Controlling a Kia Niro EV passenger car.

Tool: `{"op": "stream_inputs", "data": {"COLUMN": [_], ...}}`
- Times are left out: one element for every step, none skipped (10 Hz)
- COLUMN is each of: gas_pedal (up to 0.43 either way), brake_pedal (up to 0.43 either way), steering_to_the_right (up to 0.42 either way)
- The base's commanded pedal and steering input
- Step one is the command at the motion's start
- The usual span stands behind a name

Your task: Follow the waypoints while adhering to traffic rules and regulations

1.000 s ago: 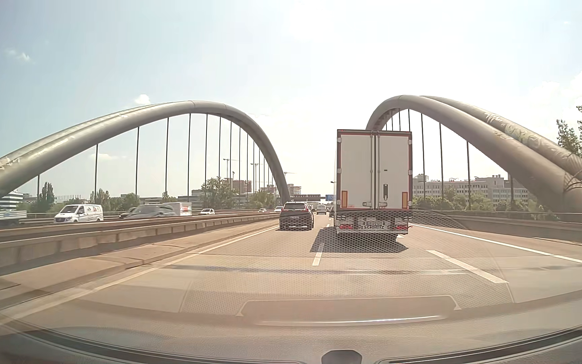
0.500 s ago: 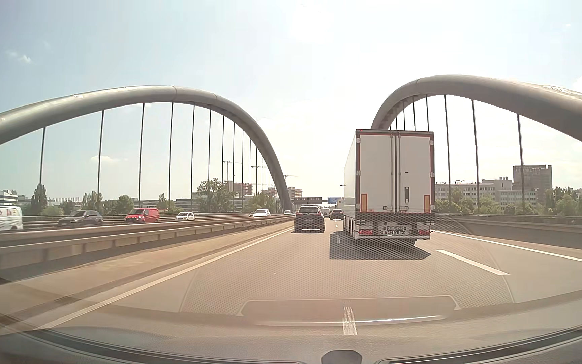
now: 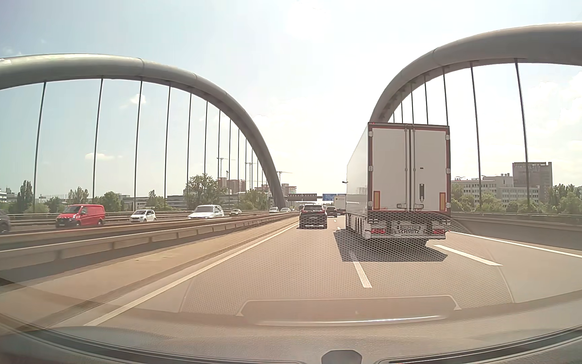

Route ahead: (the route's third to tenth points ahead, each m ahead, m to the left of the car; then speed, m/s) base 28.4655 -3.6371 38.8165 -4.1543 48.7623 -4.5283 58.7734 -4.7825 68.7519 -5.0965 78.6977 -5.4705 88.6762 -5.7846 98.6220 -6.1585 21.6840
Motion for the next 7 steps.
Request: {"op": "stream_inputs", "data": {"gas_pedal": [0.280, 0.280, 0.280, 0.280, 0.280, 0.280, 0.280], "brake_pedal": [0.030, 0.030, 0.030, 0.030, 0.030, 0.030, 0.030], "steering_to_the_right": [0.010, 0.010, 0.009, 0.009, 0.009, 0.009, 0.008]}}
